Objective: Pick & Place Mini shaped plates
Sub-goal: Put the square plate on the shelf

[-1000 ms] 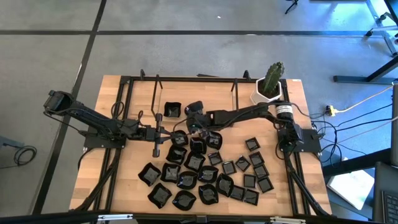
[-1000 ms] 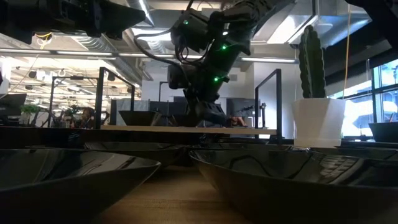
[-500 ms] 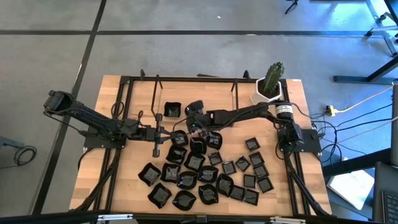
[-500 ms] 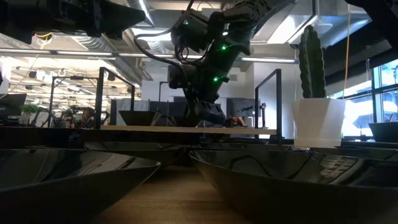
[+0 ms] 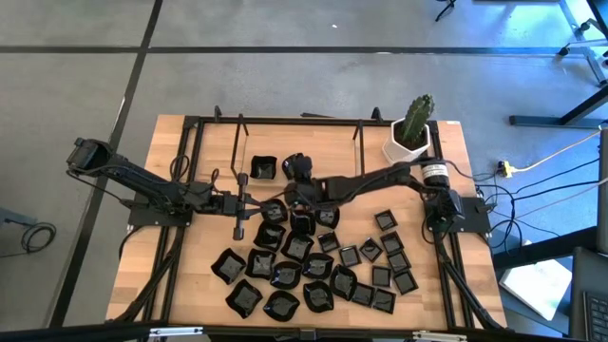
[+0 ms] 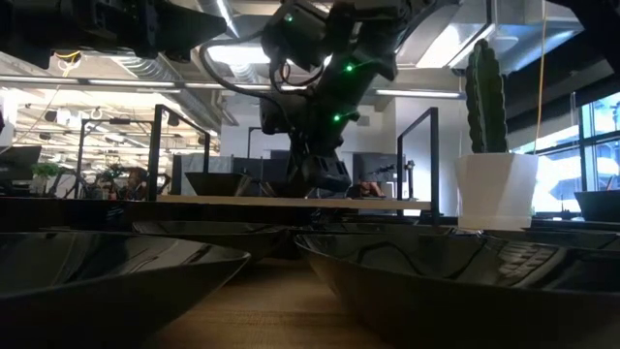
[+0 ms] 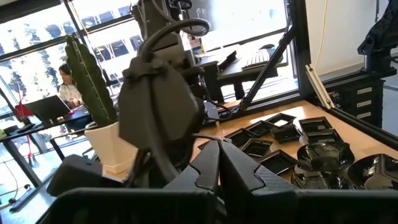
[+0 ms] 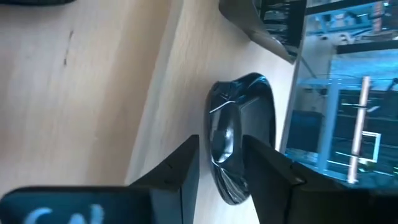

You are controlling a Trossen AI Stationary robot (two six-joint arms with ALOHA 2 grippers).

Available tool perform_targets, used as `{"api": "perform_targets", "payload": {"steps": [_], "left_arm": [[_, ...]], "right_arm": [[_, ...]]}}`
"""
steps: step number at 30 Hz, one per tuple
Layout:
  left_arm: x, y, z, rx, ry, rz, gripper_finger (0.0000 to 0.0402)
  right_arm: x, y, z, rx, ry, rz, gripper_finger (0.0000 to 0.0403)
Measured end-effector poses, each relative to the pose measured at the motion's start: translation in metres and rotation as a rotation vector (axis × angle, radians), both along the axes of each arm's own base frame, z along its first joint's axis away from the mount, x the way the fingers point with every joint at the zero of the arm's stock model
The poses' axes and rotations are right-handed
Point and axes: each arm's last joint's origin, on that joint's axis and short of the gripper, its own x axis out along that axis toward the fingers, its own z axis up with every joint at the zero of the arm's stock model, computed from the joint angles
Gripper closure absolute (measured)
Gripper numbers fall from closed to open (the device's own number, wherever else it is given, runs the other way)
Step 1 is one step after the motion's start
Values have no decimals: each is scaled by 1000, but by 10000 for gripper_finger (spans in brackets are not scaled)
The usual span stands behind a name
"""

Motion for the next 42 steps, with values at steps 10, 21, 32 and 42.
{"api": "perform_targets", "payload": {"steps": [10, 21, 32, 42], "left_arm": [[0, 0, 0, -1, 0, -1, 393], [0, 0, 1, -4, -7, -8, 394], [0, 0, -2, 3, 21, -6, 397], [0, 0, -2, 4, 20, -4, 397]], "right_arm": [[-2, 14, 4, -48, 9, 10, 282], [-19, 37, 36, 35, -70, 29, 284], [-120, 99, 171, 568, -366, 474, 344], [-243, 73, 184, 807, -713, 733, 387]]}}
